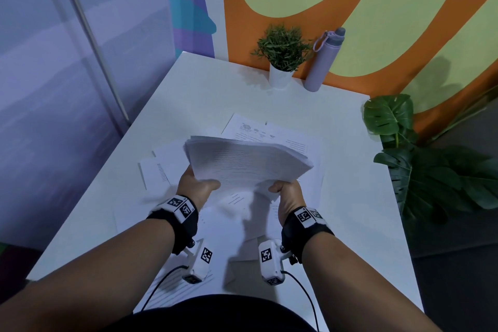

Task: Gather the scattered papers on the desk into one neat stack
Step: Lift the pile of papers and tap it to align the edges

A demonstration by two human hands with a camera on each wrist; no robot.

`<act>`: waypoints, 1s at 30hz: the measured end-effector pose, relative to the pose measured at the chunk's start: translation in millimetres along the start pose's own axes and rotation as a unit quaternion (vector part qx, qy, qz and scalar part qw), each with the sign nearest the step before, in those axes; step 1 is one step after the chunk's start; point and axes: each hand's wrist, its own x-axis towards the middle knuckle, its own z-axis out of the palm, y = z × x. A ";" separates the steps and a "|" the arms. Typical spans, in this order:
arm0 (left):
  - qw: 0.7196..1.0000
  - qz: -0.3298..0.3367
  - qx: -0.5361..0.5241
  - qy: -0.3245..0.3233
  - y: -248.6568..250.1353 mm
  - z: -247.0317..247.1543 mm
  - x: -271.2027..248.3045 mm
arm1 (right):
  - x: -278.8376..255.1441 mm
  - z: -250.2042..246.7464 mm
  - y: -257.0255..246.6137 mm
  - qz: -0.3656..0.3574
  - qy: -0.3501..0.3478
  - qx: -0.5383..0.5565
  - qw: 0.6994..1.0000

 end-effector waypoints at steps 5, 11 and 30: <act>0.999 0.048 0.007 0.022 9.7 2.5 -5.4 | -1.3 -2.5 -1.4 -0.044 -0.015 0.019 0.999; 0.984 0.154 -0.070 0.051 57.9 0.3 -12.8 | -19.7 -4.0 -38.5 -0.178 -0.049 -0.010 0.983; 0.957 0.260 -0.023 0.123 90.3 6.9 -26.8 | -32.9 -5.4 -65.2 -0.617 0.074 -0.406 0.669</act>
